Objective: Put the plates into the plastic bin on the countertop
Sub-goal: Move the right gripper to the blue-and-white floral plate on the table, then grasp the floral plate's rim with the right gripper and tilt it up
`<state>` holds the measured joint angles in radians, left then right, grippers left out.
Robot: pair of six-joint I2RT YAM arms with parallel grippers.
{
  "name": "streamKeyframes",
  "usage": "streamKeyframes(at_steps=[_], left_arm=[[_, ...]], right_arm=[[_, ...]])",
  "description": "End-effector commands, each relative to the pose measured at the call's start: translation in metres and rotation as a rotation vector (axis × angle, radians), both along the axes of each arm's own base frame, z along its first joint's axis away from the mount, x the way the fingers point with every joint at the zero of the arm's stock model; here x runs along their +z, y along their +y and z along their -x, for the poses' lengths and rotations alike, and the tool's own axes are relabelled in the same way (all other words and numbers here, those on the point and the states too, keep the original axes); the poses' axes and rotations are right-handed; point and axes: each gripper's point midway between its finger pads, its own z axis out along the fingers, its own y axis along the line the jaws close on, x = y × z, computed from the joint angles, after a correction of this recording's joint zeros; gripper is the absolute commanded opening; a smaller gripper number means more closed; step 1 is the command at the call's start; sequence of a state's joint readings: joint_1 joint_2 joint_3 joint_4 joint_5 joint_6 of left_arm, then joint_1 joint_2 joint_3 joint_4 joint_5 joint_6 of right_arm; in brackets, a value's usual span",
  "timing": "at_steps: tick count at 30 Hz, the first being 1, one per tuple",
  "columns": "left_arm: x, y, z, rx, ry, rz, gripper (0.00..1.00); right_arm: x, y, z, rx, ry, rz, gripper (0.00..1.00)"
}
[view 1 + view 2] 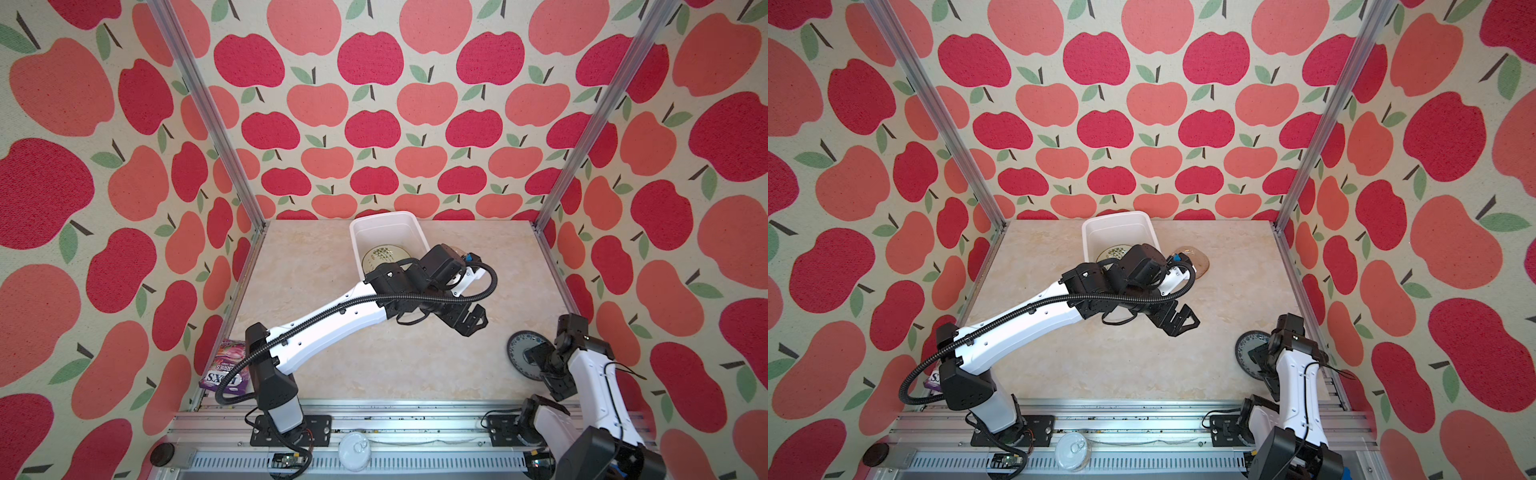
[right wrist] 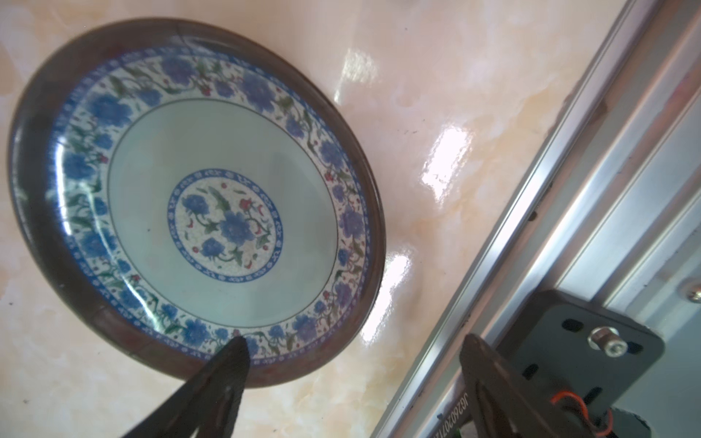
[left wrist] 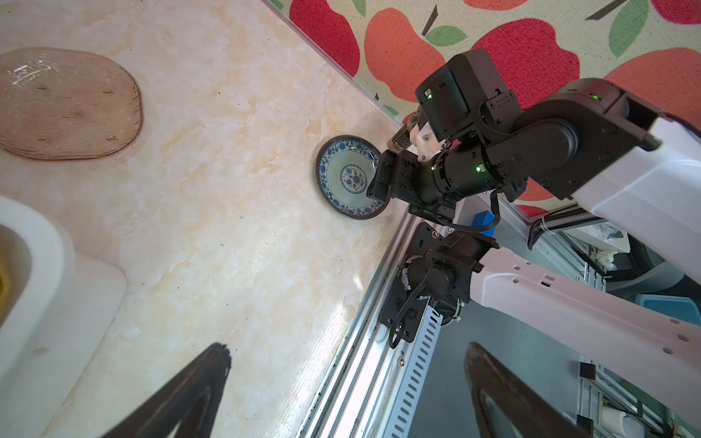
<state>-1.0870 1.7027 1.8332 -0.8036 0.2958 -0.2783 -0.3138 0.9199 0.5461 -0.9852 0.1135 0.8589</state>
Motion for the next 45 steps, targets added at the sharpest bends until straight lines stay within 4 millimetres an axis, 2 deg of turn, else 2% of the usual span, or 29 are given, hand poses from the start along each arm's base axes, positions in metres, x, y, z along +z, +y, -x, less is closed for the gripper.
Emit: streamKeyframes(at_steps=[1,7,16,22,30,35,45], left_arm=[[0.004,0.005,-0.001,0.018,0.015,-0.014,0.99],[0.003,0.007,-0.004,0.018,0.027,-0.036,0.99],[0.001,-0.001,-0.008,0.012,0.043,-0.048,0.99],[-0.001,-0.011,-0.012,0.004,0.056,-0.061,0.99],[-0.002,-0.023,-0.016,-0.019,0.064,-0.092,0.99],[-0.004,-0.027,-0.018,-0.015,0.075,-0.094,0.99],[-0.008,-0.029,-0.020,-0.003,0.083,-0.099,0.99]], right_arm=[[-0.005,-0.001,-0.009,-0.075,-0.065,-0.007,0.87],[-0.013,-0.003,-0.017,-0.114,-0.112,-0.005,0.76],[-0.019,-0.007,-0.034,0.015,-0.062,-0.002,0.70],[-0.019,-0.010,-0.051,0.105,-0.049,0.009,0.58],[-0.017,-0.005,-0.083,0.265,-0.060,0.043,0.56],[-0.023,0.013,-0.116,0.402,-0.123,-0.019,0.57],[-0.030,0.034,-0.149,0.669,-0.138,-0.064,0.59]])
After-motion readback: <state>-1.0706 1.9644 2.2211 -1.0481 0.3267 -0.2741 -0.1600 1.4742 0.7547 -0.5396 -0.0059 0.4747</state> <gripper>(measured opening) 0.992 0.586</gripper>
